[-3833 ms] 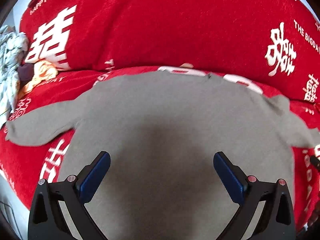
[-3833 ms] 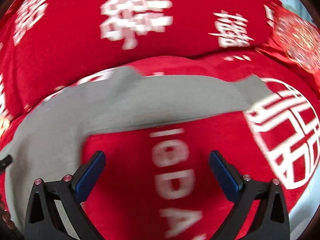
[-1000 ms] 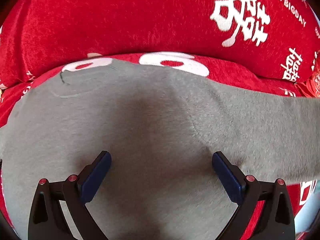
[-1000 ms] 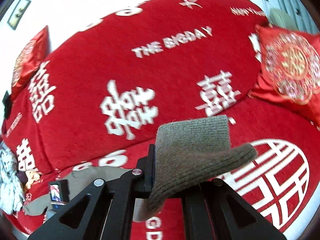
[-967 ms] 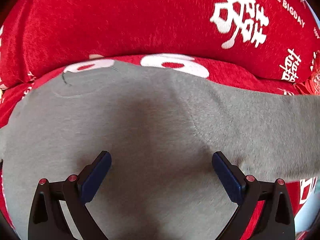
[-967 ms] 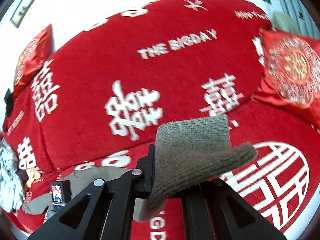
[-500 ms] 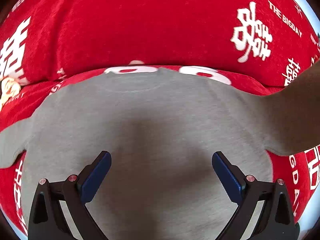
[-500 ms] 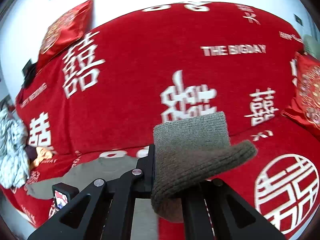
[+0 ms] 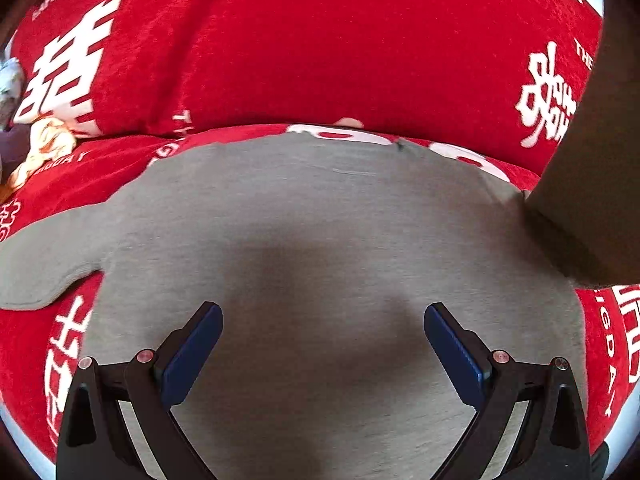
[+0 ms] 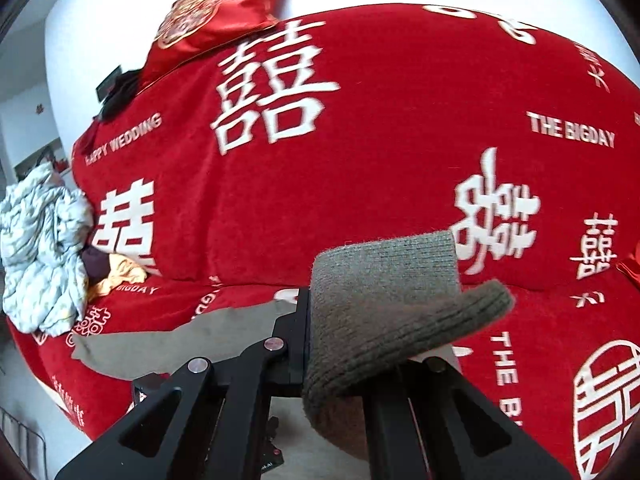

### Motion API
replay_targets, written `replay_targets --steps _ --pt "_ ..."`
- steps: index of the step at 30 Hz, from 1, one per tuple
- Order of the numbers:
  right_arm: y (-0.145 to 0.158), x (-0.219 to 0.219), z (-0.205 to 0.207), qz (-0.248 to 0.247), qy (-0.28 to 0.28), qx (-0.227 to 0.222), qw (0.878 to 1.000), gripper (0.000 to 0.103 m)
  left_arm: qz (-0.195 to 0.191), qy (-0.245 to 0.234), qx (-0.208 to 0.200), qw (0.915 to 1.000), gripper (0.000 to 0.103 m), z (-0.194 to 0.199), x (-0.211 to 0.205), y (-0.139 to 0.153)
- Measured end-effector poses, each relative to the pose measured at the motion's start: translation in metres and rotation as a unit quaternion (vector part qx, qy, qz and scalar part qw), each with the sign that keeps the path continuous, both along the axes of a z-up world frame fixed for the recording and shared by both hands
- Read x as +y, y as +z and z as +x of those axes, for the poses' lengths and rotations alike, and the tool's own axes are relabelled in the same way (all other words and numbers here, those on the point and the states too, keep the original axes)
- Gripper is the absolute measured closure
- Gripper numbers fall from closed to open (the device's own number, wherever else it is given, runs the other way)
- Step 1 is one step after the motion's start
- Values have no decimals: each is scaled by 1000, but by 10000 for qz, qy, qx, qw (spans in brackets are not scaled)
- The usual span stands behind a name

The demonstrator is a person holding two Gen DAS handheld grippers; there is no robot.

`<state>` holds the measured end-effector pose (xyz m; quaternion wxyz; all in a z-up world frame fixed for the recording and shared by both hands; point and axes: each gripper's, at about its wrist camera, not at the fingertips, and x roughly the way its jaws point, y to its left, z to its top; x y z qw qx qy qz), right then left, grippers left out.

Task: Fold small clothes
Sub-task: 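Carry the held sleeve across the sweater body with the right tool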

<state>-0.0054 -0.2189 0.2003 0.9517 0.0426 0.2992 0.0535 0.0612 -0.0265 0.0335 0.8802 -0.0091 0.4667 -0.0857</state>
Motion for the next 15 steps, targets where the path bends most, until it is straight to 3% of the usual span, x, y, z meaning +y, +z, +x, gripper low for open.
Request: replay_targets --steps 5,15 --pt "-9 38 10 -172 110 135 9997 98 55 151 -313 9994 2 -3 23 4" --pt "-27 115 33 -529 331 324 9975 98 -194 363 -347 9985 2 -4 70 2"
